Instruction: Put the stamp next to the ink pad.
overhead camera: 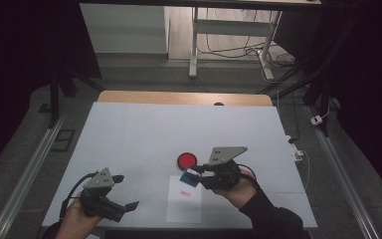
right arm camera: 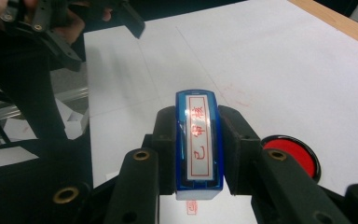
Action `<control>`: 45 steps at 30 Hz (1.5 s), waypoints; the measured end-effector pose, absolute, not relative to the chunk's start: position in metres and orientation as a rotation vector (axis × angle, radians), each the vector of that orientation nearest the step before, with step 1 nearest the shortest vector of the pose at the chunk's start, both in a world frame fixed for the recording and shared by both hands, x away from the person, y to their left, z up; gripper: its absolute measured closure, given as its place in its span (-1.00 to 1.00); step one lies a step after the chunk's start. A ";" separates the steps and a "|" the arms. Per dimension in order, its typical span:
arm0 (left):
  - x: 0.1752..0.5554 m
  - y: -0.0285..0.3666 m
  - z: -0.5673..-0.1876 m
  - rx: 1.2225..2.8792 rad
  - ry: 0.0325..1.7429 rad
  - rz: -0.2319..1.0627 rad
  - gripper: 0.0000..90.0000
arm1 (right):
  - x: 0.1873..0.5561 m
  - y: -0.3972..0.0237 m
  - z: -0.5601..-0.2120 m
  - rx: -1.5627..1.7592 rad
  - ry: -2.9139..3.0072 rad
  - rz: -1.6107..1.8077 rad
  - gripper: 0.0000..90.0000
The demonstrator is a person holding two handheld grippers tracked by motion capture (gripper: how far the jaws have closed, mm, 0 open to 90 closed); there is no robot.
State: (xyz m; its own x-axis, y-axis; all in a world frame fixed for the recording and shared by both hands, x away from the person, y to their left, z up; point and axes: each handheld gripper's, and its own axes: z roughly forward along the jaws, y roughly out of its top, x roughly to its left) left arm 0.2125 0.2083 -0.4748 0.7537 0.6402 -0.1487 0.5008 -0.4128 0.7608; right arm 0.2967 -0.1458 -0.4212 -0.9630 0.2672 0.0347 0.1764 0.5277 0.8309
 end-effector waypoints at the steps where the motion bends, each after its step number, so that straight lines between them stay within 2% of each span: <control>1: 0.211 0.210 -0.475 2.091 0.857 0.212 -1.00 | 0.297 -0.146 -0.422 0.392 2.660 1.426 0.55; 17: 0.198 0.231 -0.477 2.049 0.959 0.250 -1.00 | 0.304 -0.156 -0.428 0.459 2.643 1.344 0.55; 45: 0.194 0.232 -0.477 2.104 1.011 0.294 -1.00 | 0.326 -0.190 -0.440 0.644 2.573 1.189 0.55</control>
